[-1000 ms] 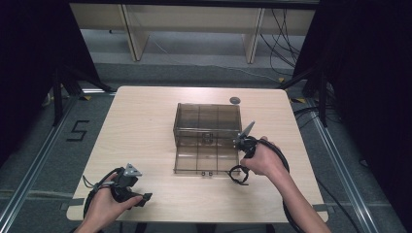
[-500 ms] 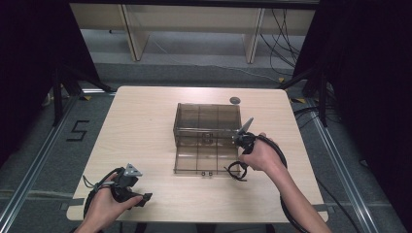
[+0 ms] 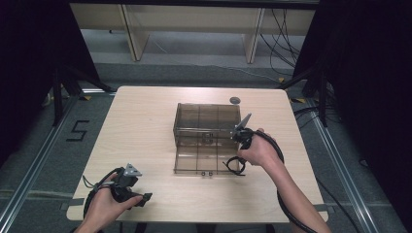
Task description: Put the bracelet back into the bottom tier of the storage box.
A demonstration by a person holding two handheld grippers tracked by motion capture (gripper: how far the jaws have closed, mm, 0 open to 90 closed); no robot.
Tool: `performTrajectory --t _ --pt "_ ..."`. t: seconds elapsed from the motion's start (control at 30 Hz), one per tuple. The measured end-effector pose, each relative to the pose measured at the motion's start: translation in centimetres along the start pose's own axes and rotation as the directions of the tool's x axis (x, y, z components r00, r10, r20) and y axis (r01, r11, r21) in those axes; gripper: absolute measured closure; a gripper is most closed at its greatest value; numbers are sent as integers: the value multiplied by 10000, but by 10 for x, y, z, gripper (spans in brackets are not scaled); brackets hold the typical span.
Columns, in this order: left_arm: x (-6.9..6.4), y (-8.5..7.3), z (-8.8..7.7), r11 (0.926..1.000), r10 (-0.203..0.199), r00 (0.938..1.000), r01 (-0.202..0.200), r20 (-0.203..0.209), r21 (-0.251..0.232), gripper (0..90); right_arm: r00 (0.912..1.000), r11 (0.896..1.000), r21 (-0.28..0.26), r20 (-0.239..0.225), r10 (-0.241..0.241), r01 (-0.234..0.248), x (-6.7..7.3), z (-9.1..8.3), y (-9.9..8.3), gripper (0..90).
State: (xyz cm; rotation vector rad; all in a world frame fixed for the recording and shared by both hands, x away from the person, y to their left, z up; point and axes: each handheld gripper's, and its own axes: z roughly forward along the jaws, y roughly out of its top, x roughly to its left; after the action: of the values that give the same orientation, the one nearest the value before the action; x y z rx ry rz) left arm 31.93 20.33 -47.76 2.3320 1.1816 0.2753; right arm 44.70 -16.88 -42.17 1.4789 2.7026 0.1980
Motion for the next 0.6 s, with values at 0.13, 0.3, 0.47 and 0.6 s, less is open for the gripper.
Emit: performTrajectory --t 0.13,0.3,0.47,0.6 --pt "1 0 0 10000 88 10000 -88 12 1 229 10000 10000 -5 -19 -34 34 -1 0 3 846" --pt "0 1 0 9999 90 10000 -90 17 45 230 9997 9997 -85 25 -226 226 -3 0 6 846" --pt "0 1 0 9999 92 10000 -92 21 41 229 9997 9997 -141 88 -207 208 -4 0 10 846" --pt "0 0 0 9999 92 10000 -93 23 63 230 9995 9995 -50 56 -300 300 -5 -1 13 846"
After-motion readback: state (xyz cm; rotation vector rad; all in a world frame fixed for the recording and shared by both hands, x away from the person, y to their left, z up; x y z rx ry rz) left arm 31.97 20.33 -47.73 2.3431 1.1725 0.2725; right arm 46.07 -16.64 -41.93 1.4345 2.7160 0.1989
